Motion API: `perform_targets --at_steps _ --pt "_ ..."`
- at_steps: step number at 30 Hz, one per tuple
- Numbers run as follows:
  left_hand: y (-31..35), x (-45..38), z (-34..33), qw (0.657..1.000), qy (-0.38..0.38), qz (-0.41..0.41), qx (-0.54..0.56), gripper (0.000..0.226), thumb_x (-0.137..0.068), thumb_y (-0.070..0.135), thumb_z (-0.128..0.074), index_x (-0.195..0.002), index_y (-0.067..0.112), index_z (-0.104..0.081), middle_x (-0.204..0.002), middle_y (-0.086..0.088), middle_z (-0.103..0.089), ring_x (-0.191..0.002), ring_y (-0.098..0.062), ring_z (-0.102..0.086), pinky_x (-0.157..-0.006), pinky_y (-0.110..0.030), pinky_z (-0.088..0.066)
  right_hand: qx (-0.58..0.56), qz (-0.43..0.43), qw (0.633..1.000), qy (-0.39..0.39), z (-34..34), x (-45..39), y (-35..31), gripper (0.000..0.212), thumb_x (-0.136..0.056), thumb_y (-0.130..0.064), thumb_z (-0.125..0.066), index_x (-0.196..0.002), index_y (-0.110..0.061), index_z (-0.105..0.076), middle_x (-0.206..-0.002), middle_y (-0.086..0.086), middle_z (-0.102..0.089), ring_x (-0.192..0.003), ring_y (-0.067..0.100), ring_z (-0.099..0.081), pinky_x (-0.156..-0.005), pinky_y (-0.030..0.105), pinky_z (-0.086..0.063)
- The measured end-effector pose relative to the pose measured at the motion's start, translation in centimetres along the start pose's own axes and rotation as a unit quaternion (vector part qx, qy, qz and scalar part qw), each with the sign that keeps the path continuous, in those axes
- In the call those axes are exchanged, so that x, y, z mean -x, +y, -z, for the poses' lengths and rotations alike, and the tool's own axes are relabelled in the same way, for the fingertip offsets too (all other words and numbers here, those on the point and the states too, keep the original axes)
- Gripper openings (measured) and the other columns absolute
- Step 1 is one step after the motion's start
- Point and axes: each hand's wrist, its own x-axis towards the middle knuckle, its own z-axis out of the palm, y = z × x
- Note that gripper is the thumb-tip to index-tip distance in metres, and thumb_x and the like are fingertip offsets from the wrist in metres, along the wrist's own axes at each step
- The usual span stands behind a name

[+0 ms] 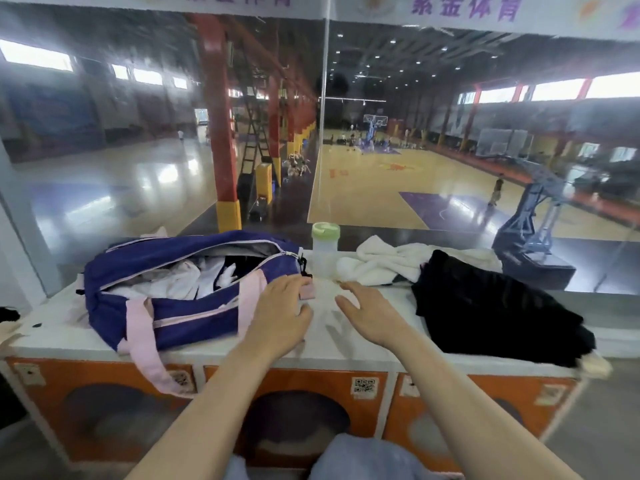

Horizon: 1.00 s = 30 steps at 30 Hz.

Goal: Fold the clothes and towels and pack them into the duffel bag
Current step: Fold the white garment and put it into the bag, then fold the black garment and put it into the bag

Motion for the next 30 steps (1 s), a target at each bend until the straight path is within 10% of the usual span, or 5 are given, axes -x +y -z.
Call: perform_targets --at_steps 6,9,15,30 --pt "4.3 0.2 -5.9 0.997 -0.05 -0.024 0.044 0.046 -0.092 0.017 -0.054 -0.136 0.024 -0.047 -0.143 0.006 -0.045 -0.135 -0.011 -0.034 -0.11 -0.021 -0.02 0.087 -0.055 0.986 0.133 4.7 3.1 6.9 0.043 -0.094 -0.03 -0.053 -0.135 -0.018 -0.05 -0.129 0.005 -0.059 -0.12 0.026 -0.054 -0.103 0.039 -0.041" --pt "4.6 0.4 -7.8 0.996 -0.074 -0.006 0.055 0.045 -0.095 0.02 -0.052 -0.139 0.027 -0.044 -0.146 0.01 -0.041 -0.137 -0.008 -0.03 -0.111 -0.021 -0.019 0.197 -0.105 0.954 0.199 6.6 3.5 9.8 0.053 -0.091 -0.033 -0.057 -0.141 -0.019 -0.042 -0.14 0.004 -0.05 -0.134 0.025 -0.041 -0.118 0.046 -0.018" --pt "4.2 -0.9 -9.0 0.993 -0.083 0.028 0.073 0.045 -0.095 0.022 -0.052 -0.138 0.031 -0.043 -0.147 0.011 -0.039 -0.138 -0.008 -0.028 -0.113 -0.027 -0.023 0.271 -0.256 0.925 0.071 7.9 2.2 15.3 0.099 -0.08 -0.074 -0.05 -0.154 -0.018 -0.015 -0.159 0.008 -0.025 -0.146 0.031 -0.023 -0.117 0.056 -0.011" --pt "4.3 -1.2 -9.5 0.984 -0.13 0.036 0.112 0.045 -0.096 0.022 -0.051 -0.139 0.032 -0.041 -0.146 0.013 -0.038 -0.136 -0.004 -0.029 -0.106 -0.019 -0.022 0.323 -0.231 0.916 0.06 5.8 2.2 14.3 0.044 -0.1 -0.044 -0.03 -0.137 -0.026 -0.047 -0.132 -0.003 -0.058 -0.115 0.025 -0.057 -0.096 0.04 -0.036"
